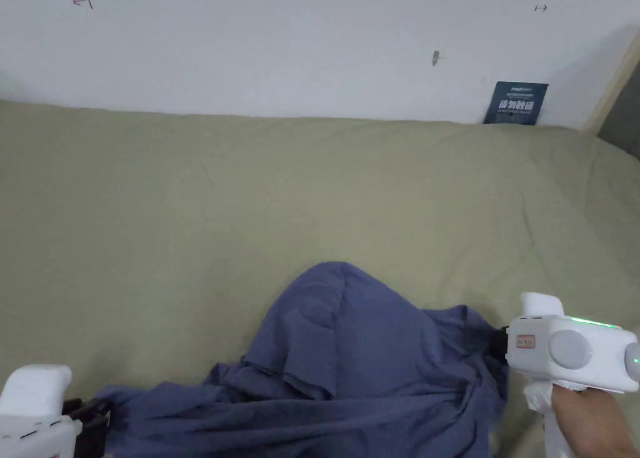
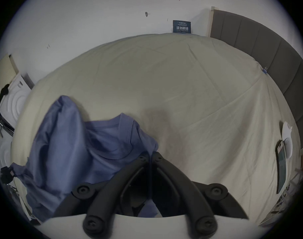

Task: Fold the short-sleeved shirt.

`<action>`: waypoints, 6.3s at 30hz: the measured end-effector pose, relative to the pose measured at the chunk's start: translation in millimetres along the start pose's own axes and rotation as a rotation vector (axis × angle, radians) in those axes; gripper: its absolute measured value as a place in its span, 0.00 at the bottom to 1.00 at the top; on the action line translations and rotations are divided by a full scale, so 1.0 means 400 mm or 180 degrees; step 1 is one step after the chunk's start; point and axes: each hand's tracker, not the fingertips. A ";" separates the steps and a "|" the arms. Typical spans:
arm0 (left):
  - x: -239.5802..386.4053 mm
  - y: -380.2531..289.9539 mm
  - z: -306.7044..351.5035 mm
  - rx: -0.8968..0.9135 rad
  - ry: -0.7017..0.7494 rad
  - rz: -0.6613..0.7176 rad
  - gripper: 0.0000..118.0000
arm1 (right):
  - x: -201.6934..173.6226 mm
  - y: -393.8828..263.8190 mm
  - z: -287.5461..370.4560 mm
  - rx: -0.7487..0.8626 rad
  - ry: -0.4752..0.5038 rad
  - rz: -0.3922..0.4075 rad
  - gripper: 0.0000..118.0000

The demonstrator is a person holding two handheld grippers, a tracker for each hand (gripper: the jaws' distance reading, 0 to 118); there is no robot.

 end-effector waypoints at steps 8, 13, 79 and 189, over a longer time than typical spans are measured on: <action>0.044 0.139 0.198 0.0512 0.0178 -0.0192 0.06 | -0.063 0.126 0.334 0.0978 0.0081 0.0513 0.03; 0.004 0.273 0.336 0.0907 0.0286 -0.0172 0.06 | -0.109 0.217 0.570 0.1617 0.0138 0.0707 0.03; -0.144 -0.157 0.283 0.0062 0.0248 0.0771 0.80 | 0.029 -0.426 0.427 0.0630 -0.0035 0.0013 0.77; -0.073 0.556 0.501 0.1721 -0.0091 0.0231 0.02 | -0.283 0.421 0.923 0.2490 0.0678 0.0713 0.04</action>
